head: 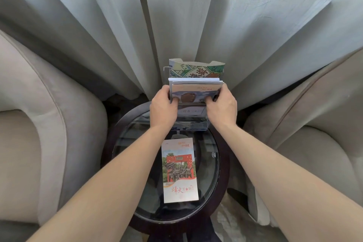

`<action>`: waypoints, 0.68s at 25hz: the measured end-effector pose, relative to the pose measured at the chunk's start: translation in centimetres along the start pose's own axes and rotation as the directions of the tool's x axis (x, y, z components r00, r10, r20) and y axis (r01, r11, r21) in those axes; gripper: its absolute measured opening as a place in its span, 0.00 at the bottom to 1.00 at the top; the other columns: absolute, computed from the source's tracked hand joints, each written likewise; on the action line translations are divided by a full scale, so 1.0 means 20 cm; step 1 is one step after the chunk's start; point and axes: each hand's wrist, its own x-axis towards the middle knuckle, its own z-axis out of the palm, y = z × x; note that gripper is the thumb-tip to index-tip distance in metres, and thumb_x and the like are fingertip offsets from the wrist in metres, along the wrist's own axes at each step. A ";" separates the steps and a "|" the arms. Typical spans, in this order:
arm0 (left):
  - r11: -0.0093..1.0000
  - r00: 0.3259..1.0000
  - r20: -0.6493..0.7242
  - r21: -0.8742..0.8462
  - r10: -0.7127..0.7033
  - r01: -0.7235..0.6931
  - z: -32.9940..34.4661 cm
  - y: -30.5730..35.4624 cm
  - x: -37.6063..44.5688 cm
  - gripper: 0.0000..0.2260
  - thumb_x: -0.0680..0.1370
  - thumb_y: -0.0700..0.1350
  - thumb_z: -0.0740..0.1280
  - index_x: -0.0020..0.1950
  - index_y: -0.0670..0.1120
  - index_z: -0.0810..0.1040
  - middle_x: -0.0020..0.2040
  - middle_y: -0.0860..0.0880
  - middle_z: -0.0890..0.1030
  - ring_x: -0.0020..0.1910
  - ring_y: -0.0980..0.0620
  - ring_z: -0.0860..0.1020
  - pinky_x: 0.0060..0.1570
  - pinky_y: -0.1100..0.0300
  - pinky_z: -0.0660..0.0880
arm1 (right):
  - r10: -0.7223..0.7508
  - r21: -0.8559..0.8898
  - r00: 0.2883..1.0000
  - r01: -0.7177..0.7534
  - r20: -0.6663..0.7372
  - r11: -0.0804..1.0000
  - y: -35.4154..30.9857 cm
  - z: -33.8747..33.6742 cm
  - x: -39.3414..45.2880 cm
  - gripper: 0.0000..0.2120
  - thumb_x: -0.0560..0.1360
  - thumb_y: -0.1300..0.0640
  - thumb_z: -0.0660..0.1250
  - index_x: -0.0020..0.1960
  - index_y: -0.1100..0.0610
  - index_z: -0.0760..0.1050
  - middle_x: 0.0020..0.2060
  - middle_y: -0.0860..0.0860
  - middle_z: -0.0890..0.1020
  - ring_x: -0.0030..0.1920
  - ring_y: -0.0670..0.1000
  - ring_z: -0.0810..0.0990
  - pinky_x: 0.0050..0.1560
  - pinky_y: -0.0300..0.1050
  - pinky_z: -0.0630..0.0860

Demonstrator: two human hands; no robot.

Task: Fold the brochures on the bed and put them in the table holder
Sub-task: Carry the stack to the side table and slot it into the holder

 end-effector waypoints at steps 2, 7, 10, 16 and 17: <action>1.000 1.000 -0.015 0.000 -0.007 0.007 0.01 0.01 0.00 0.08 0.79 0.46 0.68 0.55 0.57 0.74 0.53 0.57 0.81 0.49 0.58 0.76 0.45 0.60 0.75 | 0.004 0.001 1.000 -0.004 0.000 1.000 0.01 0.00 0.00 0.11 0.76 0.54 0.66 0.58 0.48 0.73 0.55 0.48 0.82 0.52 0.55 0.79 0.58 0.57 0.76; 0.999 0.998 -0.057 -0.014 -0.038 0.037 0.03 0.02 -0.01 0.08 0.79 0.47 0.69 0.51 0.58 0.71 0.50 0.57 0.80 0.48 0.57 0.77 0.44 0.62 0.76 | -0.033 0.011 0.997 0.034 -0.076 0.999 0.01 0.03 0.00 0.13 0.76 0.55 0.68 0.59 0.52 0.71 0.55 0.48 0.75 0.54 0.51 0.77 0.53 0.48 0.77; 0.997 0.995 -0.080 -0.042 -0.065 0.062 0.03 0.03 -0.04 0.10 0.78 0.49 0.70 0.54 0.57 0.70 0.52 0.58 0.78 0.51 0.57 0.77 0.46 0.60 0.76 | -0.033 0.032 0.993 0.037 -0.117 0.999 0.00 0.03 -0.02 0.16 0.76 0.55 0.69 0.62 0.53 0.70 0.56 0.48 0.72 0.55 0.49 0.75 0.50 0.43 0.73; 0.982 0.989 -0.043 -0.130 -0.144 0.137 0.09 0.09 -0.11 0.26 0.79 0.47 0.66 0.76 0.53 0.63 0.74 0.54 0.69 0.71 0.54 0.68 0.64 0.58 0.65 | 0.019 0.104 0.998 -0.014 -0.053 0.994 -0.03 0.00 -0.05 0.23 0.79 0.56 0.63 0.73 0.53 0.67 0.63 0.50 0.73 0.62 0.47 0.73 0.57 0.41 0.68; 0.976 0.986 -0.038 -0.151 -0.163 0.156 0.09 0.11 -0.12 0.26 0.79 0.47 0.65 0.77 0.53 0.63 0.74 0.54 0.68 0.72 0.53 0.67 0.64 0.58 0.64 | 0.019 0.102 0.999 -0.014 -0.046 0.995 -0.03 0.00 -0.05 0.23 0.79 0.57 0.63 0.74 0.54 0.67 0.64 0.50 0.73 0.62 0.48 0.72 0.57 0.41 0.68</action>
